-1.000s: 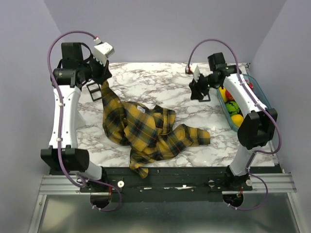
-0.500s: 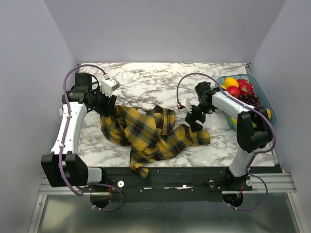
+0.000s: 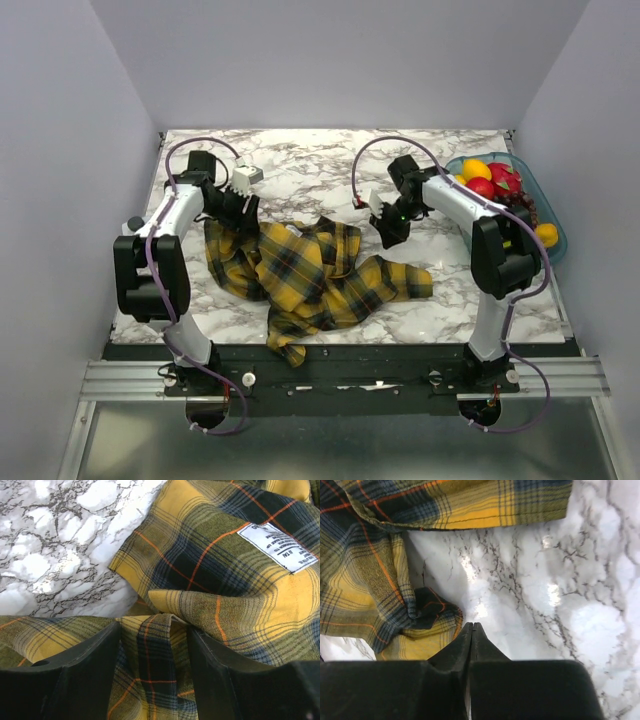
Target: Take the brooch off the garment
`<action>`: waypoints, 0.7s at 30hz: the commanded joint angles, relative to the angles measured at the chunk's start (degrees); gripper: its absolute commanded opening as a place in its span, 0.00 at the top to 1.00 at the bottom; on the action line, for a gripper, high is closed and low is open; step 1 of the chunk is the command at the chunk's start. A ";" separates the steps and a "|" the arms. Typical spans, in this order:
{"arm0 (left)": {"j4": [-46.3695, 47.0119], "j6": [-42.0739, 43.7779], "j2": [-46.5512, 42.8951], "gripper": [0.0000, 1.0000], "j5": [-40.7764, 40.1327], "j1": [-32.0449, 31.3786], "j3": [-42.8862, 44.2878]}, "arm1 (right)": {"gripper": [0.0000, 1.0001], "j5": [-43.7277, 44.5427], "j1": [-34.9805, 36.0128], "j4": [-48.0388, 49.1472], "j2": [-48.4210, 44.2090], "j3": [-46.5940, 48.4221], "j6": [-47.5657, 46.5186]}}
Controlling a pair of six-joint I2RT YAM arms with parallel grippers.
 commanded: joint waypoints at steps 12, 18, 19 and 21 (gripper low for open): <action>-4.03 -8.85 -6.56 0.19 6.33 -2.18 1.36 | 0.29 -14.35 0.67 -11.43 5.33 7.45 -2.98; 0.72 -8.42 -5.17 0.19 3.88 -7.10 -2.87 | 0.30 -14.79 1.55 -19.70 13.60 15.63 -4.83; 1.07 -8.42 -4.55 0.20 2.83 -8.32 -2.87 | 0.32 -14.62 1.64 -20.83 14.04 16.16 -4.66; 0.64 -8.33 -2.28 0.21 3.00 -8.86 -1.91 | 0.36 -14.18 1.64 -21.98 14.92 17.30 -4.48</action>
